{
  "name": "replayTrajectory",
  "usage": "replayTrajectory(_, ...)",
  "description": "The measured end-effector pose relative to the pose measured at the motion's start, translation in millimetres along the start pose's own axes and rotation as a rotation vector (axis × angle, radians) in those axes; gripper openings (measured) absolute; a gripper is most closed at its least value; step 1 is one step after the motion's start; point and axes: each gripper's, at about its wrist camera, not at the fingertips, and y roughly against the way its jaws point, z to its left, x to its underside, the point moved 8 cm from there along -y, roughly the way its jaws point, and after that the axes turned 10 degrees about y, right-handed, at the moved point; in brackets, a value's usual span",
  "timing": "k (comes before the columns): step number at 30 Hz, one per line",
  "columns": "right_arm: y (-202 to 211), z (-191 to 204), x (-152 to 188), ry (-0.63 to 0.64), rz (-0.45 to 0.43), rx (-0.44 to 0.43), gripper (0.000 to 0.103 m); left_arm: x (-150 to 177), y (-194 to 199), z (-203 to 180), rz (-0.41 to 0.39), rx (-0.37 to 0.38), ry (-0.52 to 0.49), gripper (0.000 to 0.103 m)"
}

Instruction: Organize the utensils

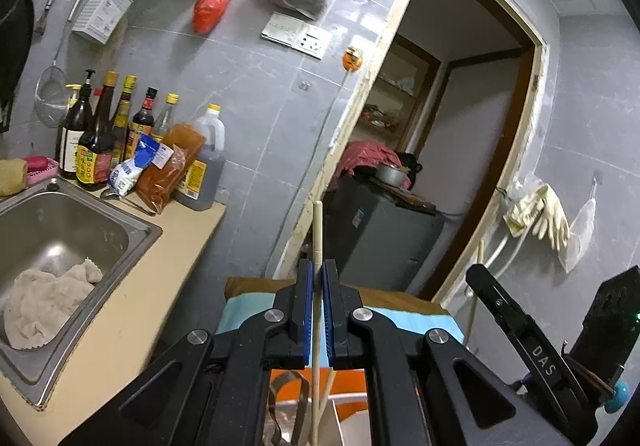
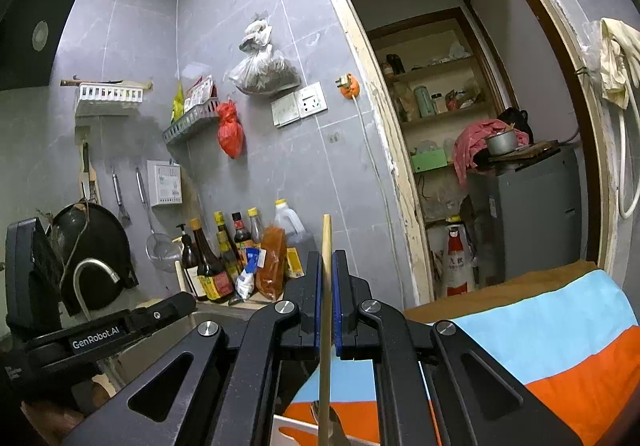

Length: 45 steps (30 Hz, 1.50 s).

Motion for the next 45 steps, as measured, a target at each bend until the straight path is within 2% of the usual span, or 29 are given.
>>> replayTrajectory(12, 20, -10, 3, -0.018, 0.056, -0.019, 0.007, 20, 11, -7, 0.097, -0.007, -0.007, 0.006)
replayTrajectory(13, 22, -10, 2, -0.018, 0.057, -0.02, 0.011, 21, 12, -8, 0.106, -0.007, -0.005, 0.008)
replayTrajectory(16, 35, -15, -3, -0.032, 0.048, -0.02, 0.034, 22, 19, -15, 0.111, -0.005, -0.009, 0.019)
replayTrajectory(17, 40, -18, -5, -0.035, 0.046, -0.018, 0.036, 23, 22, -19, 0.112, -0.001, -0.013, 0.023)
replayTrajectory(23, 73, -33, -11, -0.022, 0.065, 0.003, 0.037, 31, 40, -45, 0.121, 0.0, -0.05, 0.025)
replayTrajectory(24, 80, -36, -12, -0.02, 0.069, 0.009, 0.039, 32, 43, -49, 0.118, 0.001, -0.054, 0.028)
replayTrajectory(26, 95, -42, -15, -0.017, 0.073, 0.02, 0.047, 36, 56, -61, 0.106, 0.005, -0.061, 0.045)
replayTrajectory(28, 109, -47, -18, -0.011, 0.078, 0.028, 0.051, 38, 68, -72, 0.092, 0.014, -0.062, 0.053)
replayTrajectory(31, 137, -57, -22, 0.0, 0.098, 0.05, 0.062, 45, 86, -88, 0.089, 0.011, -0.076, 0.054)
replayTrajectory(33, 156, -65, -25, -0.008, 0.109, 0.062, 0.067, 50, 99, -99, 0.085, 0.004, -0.09, 0.061)
replayTrajectory(35, 175, -72, -26, -0.006, 0.124, 0.081, 0.076, 55, 114, -109, 0.08, -0.006, -0.098, 0.074)
replayTrajectory(41, 225, -83, -26, 0.012, 0.158, 0.111, 0.088, 73, 153, -128, 0.088, -0.048, -0.129, 0.097)
replayTrajectory(43, 244, -86, -24, 0.024, 0.171, 0.127, 0.092, 80, 165, -132, 0.091, -0.066, -0.14, 0.102)
replayTrajectory(45, 263, -89, -22, 0.036, 0.185, 0.148, 0.101, 88, 180, -134, 0.088, -0.097, -0.154, 0.102)
